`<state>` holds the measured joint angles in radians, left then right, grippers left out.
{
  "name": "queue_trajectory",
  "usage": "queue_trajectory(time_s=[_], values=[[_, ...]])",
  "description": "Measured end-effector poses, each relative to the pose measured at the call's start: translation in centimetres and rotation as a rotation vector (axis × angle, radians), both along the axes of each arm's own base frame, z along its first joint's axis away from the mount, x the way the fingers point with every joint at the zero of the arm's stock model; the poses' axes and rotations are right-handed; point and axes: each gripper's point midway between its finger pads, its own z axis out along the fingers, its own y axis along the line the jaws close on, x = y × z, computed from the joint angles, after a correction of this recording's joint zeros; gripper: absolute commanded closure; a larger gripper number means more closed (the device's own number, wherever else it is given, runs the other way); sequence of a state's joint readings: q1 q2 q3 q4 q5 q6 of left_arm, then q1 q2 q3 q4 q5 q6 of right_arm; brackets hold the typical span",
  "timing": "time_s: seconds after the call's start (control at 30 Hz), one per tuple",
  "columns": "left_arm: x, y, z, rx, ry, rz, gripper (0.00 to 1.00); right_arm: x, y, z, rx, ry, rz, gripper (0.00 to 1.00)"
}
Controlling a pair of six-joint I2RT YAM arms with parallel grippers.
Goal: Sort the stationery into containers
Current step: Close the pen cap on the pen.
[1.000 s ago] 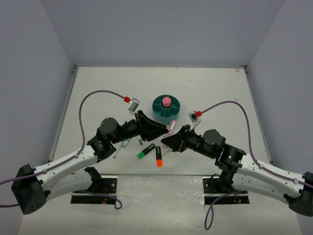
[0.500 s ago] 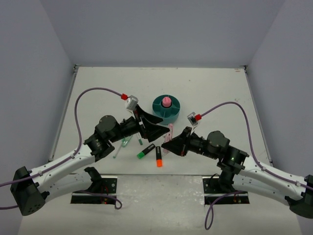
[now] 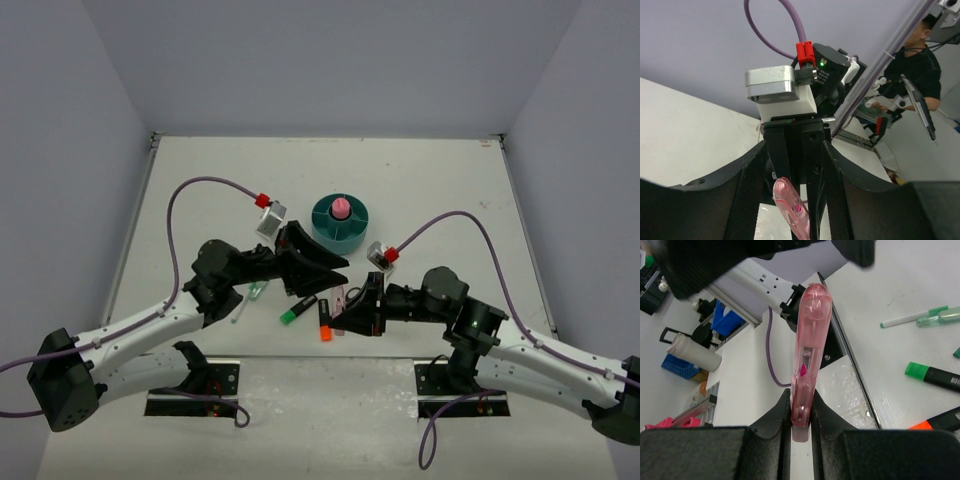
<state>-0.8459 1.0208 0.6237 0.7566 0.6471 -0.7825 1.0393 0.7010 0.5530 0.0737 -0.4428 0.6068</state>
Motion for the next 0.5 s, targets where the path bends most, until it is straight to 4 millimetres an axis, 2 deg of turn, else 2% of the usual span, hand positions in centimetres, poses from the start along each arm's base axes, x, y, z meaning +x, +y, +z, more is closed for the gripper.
queue_trajectory(time_s=[0.1,0.27,0.37,0.5], values=[[-0.4,-0.4,-0.7,0.013,0.012,-0.046,0.60,-0.3,0.0,0.5,0.007,-0.018,0.021,1.00],[-1.0,-0.4,-1.5,0.026,0.026,-0.087,0.84,-0.2,0.1,1.8,0.023,-0.049,0.027,1.00],[-1.5,-0.3,-1.2,0.016,0.023,-0.112,0.97,0.0,0.1,1.5,0.005,-0.052,0.020,1.00],[-2.0,-0.3,-1.4,0.014,0.025,-0.130,1.00,0.4,0.1,1.7,-0.012,-0.054,-0.003,1.00]])
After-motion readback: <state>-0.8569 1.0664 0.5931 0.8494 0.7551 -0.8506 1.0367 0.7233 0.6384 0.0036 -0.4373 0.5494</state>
